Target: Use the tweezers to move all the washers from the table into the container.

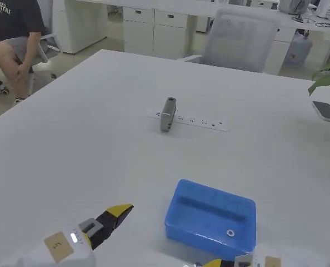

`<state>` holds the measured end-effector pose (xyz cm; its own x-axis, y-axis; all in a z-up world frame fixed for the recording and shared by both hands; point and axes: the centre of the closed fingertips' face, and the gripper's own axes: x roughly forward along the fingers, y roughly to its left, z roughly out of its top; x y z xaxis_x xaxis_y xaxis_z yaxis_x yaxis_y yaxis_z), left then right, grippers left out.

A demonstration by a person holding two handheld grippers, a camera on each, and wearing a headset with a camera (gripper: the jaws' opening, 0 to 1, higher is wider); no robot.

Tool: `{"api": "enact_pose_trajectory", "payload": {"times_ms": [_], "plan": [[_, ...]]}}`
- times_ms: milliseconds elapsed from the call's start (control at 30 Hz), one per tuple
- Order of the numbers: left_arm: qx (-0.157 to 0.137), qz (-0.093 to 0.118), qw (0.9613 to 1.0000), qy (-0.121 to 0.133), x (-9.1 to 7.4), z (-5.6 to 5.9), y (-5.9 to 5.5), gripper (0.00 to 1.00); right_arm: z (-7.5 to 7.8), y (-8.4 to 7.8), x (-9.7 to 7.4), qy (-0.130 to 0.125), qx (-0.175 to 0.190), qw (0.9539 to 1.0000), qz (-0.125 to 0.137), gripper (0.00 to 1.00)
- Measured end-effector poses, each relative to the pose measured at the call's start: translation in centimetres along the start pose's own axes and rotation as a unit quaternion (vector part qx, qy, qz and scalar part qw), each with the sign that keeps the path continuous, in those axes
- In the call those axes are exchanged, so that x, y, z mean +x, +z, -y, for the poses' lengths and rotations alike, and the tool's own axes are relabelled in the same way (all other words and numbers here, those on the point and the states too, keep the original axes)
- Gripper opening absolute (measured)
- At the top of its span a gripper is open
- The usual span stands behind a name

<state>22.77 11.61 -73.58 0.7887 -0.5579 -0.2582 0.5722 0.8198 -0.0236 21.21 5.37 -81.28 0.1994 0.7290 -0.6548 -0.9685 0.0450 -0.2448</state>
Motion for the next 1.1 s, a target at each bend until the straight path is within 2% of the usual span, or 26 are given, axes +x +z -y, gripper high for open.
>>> {"api": "enact_pose_trajectory", "payload": {"times_ms": [33,167,433,667,800,867,967,1000,1033,1100], "plan": [[0.0,0.0,1.0,0.0,0.0,0.0,0.0,0.8,0.2,0.9,-0.8,-0.007,-0.005,1.0,0.003,0.02],[0.0,-0.001,1.0,-0.001,0.0,0.1,0.0,0.8,1.7,2.6,-2.1,-0.027,-0.002,0.9994,0.02,0.02],[0.0,0.0,1.0,0.0,-0.1,0.0,0.0,0.79,4.5,4.1,-3.8,-0.058,0.005,0.9974,0.044,0.02],[0.001,-0.001,1.0,-0.001,-0.1,0.1,0.0,0.79,7.4,3.7,-4.4,-0.084,0.03,0.9948,0.05,0.02],[-0.001,0.0,1.0,0.001,-0.1,0.1,0.0,0.79,9.1,3.1,-4.2,-0.096,0.063,0.992,0.053,0.02],[-0.001,0.0,1.0,0.001,-0.1,0.1,0.0,0.79,9.7,2.6,-4.0,-0.101,0.079,0.9906,0.047,0.03],[0.0,-0.002,1.0,0.0,-0.1,0.1,0.0,0.79,10.2,1.4,-3.3,-0.096,0.12,0.9875,0.034,0.03],[-0.001,-0.002,1.0,0.0,0.0,0.1,0.0,0.79,10.2,0.7,-2.8,-0.085,0.146,0.9852,0.029,0.03],[-0.001,-0.002,1.0,0.001,0.0,0.1,0.0,0.79,10.5,0.4,-2.6,-0.09,0.155,0.9833,0.031,0.03],[-0.002,-0.003,1.0,0.001,0.0,0.1,-0.1,0.79,11.1,-0.1,-2.1,-0.088,0.199,0.9752,0.04,0.03]]}}
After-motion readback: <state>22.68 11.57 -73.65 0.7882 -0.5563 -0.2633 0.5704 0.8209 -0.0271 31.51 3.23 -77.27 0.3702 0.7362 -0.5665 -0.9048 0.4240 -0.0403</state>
